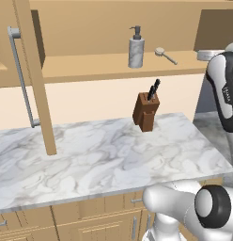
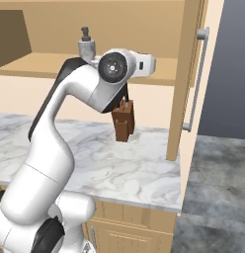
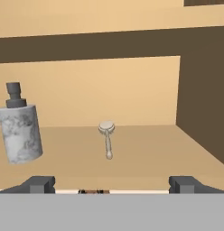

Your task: Pick up the dish brush and soap dispenser from the sink, and place them back in the cabinet, and close the cabinet doors.

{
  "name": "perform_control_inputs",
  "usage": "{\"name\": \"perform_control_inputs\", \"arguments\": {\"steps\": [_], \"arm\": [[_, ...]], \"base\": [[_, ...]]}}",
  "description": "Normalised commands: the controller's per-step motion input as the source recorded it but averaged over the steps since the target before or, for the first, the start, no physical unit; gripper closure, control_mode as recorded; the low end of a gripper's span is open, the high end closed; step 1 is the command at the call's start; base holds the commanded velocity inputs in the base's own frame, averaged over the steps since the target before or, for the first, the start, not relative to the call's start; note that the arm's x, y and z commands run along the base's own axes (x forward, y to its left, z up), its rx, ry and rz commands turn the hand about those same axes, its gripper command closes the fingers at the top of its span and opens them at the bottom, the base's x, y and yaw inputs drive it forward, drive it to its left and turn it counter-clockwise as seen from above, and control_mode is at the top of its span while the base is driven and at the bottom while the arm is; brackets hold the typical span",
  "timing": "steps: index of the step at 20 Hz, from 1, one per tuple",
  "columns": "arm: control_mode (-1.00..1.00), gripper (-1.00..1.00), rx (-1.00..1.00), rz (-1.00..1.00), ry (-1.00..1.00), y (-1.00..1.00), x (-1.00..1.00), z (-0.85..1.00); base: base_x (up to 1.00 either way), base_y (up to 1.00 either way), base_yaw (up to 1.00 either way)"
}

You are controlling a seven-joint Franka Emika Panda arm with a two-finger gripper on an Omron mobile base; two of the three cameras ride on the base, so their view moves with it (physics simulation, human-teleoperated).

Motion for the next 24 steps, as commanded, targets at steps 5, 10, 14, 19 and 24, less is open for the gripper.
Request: {"name": "perform_control_inputs", "arguments": {"steps": [5, 10, 14, 19, 24], "arm": [[-1.0, -1.0, 0.0, 0.0, -0.02, -0.1, -0.34, 0.0], [-1.0, -1.0, 0.0, 0.0, -0.04, -0.13, -0.38, 0.0], [-1.0, -1.0, 0.0, 0.0, -0.06, -0.05, -0.38, 0.0], [-1.0, -1.0, 0.0, 0.0, -0.08, 0.0, -0.45, 0.0], [-1.0, -1.0, 0.0, 0.0, -0.05, 0.0, -0.56, 0.0]], "base": [[0.0, 0.0, 0.0], [0.0, 0.0, 0.0], [0.0, 0.0, 0.0], [0.0, 0.0, 0.0], [0.0, 0.0, 0.0]]}}
